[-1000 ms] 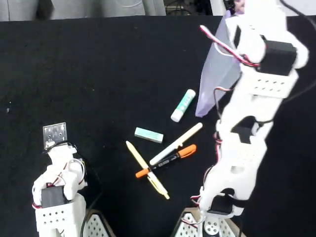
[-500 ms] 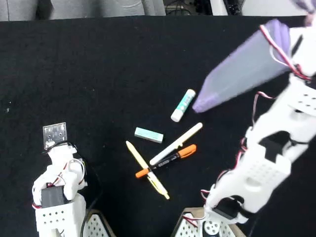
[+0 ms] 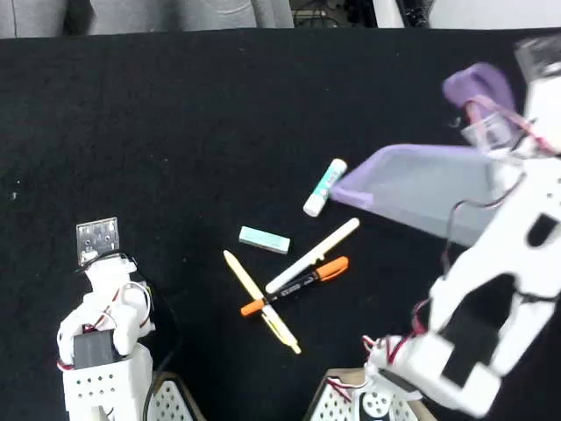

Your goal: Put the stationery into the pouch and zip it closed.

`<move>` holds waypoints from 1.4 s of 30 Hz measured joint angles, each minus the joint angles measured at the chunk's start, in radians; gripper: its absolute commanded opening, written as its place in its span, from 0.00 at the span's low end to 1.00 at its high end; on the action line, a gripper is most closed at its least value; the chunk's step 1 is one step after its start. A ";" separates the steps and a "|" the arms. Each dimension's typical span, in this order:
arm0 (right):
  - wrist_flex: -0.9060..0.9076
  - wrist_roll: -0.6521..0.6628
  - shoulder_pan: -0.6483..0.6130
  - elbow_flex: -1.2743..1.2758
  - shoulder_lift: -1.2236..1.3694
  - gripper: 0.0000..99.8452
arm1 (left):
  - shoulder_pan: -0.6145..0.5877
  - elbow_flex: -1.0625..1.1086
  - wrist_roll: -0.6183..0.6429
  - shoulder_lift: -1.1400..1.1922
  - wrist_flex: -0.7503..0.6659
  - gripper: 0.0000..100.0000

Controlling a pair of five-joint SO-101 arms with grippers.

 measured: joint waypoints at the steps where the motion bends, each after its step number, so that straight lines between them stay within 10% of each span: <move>1: -0.006 0.002 -0.037 0.072 -0.052 0.01 | 0.000 0.000 0.000 0.000 0.000 0.05; 17: -0.232 -0.181 -0.512 0.885 -0.928 0.01 | 0.000 0.000 0.000 0.000 0.000 0.05; 36: -0.290 -0.233 -0.563 0.962 -1.183 0.01 | 0.000 0.000 0.000 0.000 0.000 0.05; 42: -0.342 -0.233 -0.563 0.962 -1.108 0.01 | 0.180 0.000 0.000 0.000 -0.003 0.05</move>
